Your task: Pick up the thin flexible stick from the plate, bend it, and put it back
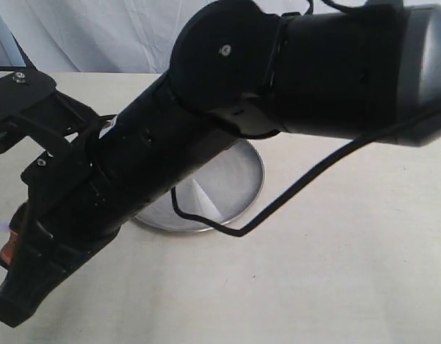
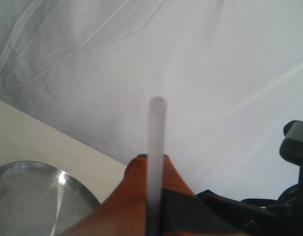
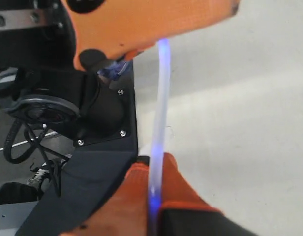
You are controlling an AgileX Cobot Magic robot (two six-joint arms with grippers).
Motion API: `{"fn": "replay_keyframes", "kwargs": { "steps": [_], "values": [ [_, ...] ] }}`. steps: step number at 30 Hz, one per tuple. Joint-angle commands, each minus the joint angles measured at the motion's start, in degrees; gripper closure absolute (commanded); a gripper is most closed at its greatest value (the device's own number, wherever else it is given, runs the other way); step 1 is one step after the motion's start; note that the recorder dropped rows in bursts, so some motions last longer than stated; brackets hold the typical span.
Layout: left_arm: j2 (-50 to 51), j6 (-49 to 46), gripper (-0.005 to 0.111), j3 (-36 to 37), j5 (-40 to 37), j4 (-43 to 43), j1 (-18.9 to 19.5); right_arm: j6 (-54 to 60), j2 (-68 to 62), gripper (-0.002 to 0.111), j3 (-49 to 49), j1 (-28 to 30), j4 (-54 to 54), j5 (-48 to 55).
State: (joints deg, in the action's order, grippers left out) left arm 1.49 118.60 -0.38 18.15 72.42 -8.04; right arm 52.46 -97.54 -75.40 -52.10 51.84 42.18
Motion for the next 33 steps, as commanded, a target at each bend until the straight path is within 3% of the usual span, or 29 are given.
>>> {"fn": "replay_keyframes", "kwargs": {
  "steps": [1,4,9,13,17,21,26,29,33],
  "values": [
    [-0.1,-0.6,0.106,0.4,-2.3,2.0,-0.1,-3.2,1.4,0.108,-0.3,0.1,-3.2,-1.4],
    [-0.1,-0.6,0.099,0.4,-2.9,1.7,-0.1,-7.7,0.2,0.108,-0.3,0.1,-8.4,-3.5],
    [-0.1,-0.6,0.059,0.4,-3.5,-1.2,-0.1,-11.2,-2.6,0.108,-0.3,0.1,-12.3,-5.4],
    [-0.1,-0.6,0.045,0.4,-4.5,-2.1,-0.1,-15.2,-4.0,0.108,-0.3,0.1,-17.7,-9.0],
    [-0.1,-0.6,0.046,0.4,-4.6,-1.2,-0.1,-26.2,-5.9,0.108,-0.3,1.8,-29.7,-12.1],
    [-0.1,-0.6,0.046,0.4,-5.3,-0.8,-0.3,-39.1,-8.6,0.108,-0.3,8.2,-41.3,-12.7],
    [-0.1,-0.6,0.047,0.4,-6.8,0.8,-1.3,-42.2,-13.2,0.108,-0.3,16.3,-43.0,-16.8],
    [-0.1,-0.8,0.055,0.4,-6.9,1.8,-1.3,-42.2,-16.3,0.108,-0.3,19.5,-43.0,-18.1],
    [-0.1,-0.8,0.079,0.4,-7.6,2.1,-1.3,-42.2,-20.1,0.108,-0.3,21.4,-42.3,-18.1]
  ]
}}
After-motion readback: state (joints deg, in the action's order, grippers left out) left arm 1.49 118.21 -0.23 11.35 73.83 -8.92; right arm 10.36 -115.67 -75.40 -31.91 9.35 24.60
